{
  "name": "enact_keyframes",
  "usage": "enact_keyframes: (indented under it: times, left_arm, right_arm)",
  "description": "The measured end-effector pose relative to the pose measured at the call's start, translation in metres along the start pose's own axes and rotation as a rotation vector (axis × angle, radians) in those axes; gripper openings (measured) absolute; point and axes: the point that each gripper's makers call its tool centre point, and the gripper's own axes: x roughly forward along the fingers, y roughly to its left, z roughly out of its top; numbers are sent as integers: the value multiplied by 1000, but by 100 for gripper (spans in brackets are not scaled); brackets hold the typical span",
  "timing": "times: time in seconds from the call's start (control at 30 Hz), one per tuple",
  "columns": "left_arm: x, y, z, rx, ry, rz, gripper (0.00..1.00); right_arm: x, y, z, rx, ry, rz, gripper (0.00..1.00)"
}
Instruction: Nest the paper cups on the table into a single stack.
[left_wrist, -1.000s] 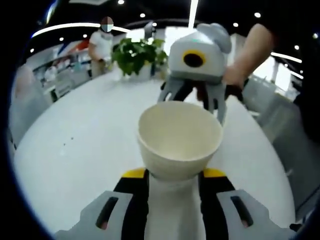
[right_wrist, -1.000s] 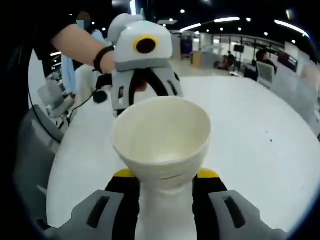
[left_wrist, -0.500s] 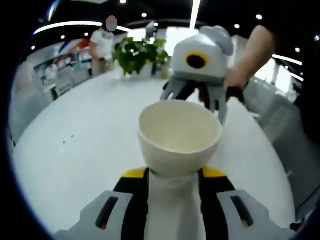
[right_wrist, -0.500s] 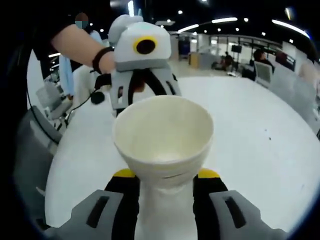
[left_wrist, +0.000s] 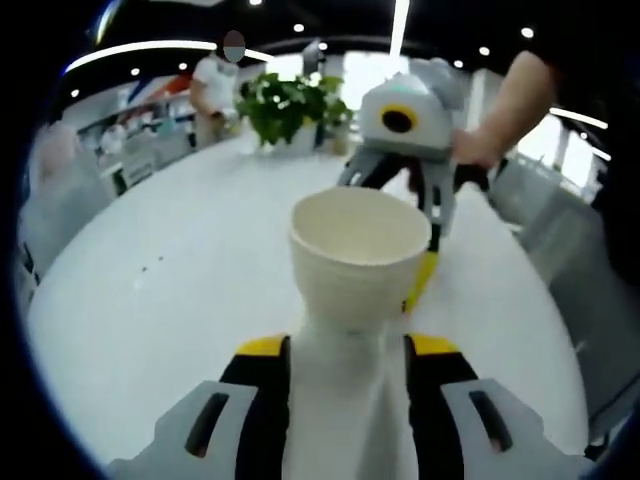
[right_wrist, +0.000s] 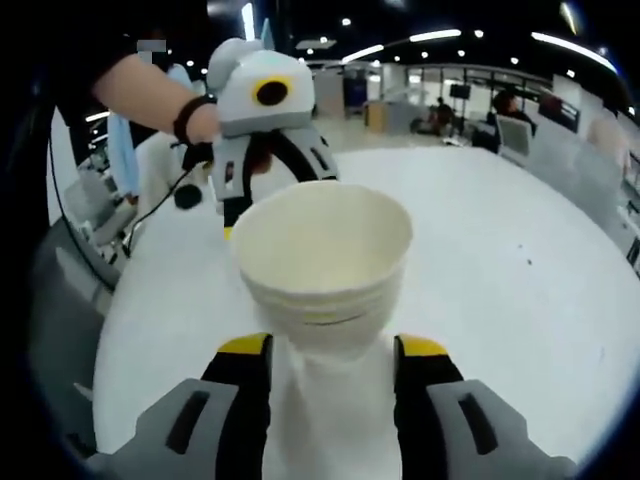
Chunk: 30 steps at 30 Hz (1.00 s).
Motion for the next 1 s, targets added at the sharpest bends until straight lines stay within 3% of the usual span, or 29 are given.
enact_keyframes:
  times: [0.43,0.7,0.9,1.0]
  left_arm:
    - [-30,-14,8,-22,-9,65,58]
    - [-63,-43,16,-35,-18,127,67]
    - [-89,-59,24,-64,-35,217,76]
    - [-101,-70,26,-80,-48,254,79]
  right_arm:
    - [-32,11,12,18,-29,-65,62]
    - [-65,31,18,31,-56,-100,71]
    - [-97,50,27,33,-102,-132,76]
    - [-107,59,23,44,-90,-144,81]
